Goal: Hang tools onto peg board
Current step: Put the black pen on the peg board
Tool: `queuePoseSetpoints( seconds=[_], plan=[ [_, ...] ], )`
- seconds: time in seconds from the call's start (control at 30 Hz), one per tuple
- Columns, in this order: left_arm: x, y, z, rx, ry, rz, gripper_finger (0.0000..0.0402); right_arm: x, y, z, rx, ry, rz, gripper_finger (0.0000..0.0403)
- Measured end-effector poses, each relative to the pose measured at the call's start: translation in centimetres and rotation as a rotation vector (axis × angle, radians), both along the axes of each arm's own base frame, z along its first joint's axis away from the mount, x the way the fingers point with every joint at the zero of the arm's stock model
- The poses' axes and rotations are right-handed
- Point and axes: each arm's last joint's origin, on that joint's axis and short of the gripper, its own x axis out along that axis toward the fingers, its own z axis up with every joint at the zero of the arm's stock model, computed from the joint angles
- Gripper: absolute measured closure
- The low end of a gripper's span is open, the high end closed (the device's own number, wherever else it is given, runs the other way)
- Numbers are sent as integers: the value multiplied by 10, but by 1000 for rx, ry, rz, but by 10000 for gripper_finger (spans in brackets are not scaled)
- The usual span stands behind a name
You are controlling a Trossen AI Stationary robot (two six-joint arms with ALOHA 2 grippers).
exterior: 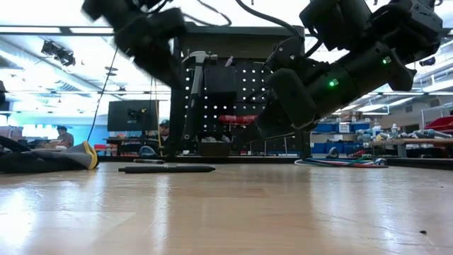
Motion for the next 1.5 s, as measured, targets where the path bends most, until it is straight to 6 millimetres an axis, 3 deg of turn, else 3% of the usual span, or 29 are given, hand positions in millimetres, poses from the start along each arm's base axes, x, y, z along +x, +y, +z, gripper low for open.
queuePoseSetpoints(
  seconds=[0.17, 0.47, 0.83, 1.03, 1.5],
  plan=[
    [-10, -19, -44, -54, -34, 19, 381, 2, -8, 0, -25, 10, -3, 200],
    [-34, -30, -86, -91, 53, 24, 362, 32, -50, 24, -40, -41, 25, 164],
    [-69, -35, -134, -71, -145, 5, 308, 38, -55, 33, -22, -115, 5, 167],
    [-82, -34, -151, -86, -205, -7, 284, 39, -56, 34, -7, -126, -8, 171],
    [-75, -35, -173, -71, -181, 15, 288, 40, -62, 38, -3, -174, -27, 174]
  ],
)
